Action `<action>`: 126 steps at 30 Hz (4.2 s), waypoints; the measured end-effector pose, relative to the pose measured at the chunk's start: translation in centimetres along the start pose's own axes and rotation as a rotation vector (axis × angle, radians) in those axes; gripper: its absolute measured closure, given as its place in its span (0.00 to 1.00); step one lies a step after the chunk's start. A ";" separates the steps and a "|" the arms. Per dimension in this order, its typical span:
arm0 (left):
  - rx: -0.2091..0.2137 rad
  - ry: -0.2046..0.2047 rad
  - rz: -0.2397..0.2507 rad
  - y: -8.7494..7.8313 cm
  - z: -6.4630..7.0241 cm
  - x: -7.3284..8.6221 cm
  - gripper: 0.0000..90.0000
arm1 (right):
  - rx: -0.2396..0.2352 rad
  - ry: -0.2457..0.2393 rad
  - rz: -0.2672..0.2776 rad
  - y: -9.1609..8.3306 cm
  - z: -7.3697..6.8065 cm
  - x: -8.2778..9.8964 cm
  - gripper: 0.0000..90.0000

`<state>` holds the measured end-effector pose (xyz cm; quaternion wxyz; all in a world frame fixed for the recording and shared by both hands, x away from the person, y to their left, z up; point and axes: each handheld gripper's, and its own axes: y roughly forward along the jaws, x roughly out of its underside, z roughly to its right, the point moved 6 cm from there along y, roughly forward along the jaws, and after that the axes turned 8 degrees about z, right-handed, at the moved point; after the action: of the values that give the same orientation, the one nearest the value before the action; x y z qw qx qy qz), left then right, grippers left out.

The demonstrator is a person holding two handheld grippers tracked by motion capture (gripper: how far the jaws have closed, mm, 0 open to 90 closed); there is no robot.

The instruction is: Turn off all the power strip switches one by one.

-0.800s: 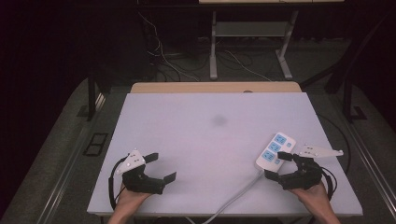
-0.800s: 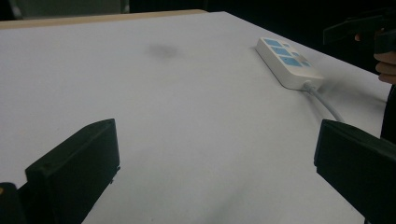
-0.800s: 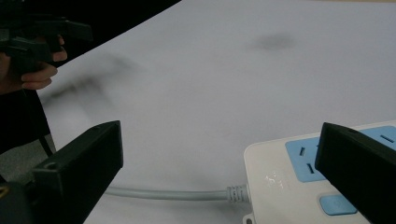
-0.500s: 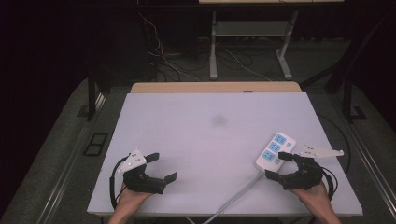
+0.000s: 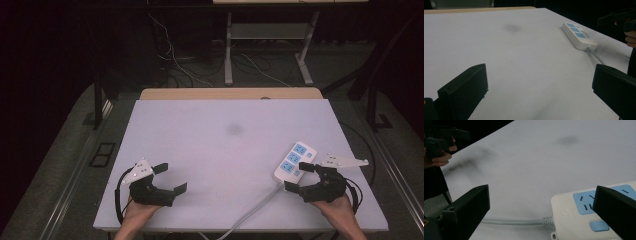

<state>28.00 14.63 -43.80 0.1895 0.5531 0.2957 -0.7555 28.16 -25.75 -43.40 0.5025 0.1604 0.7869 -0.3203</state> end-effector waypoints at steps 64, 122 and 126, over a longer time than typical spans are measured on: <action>-0.018 0.005 -0.036 0.9 0.0 0.7 0.00 | -0.006 -0.167 -0.448 -0.3 3.9 -3.1 0.26; -0.033 -0.001 -0.040 0.8 -0.6 0.8 0.00 | -0.057 -0.054 -0.445 1.8 6.8 0.4 1.00; -0.032 0.000 -0.040 0.8 -0.6 0.9 0.00 | -0.076 -0.050 -0.431 1.7 7.0 0.5 1.00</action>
<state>28.66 14.41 -44.92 0.1833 0.5441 0.3189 -0.7541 33.72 -29.15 -46.42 0.4473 -0.0386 0.8019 -0.3943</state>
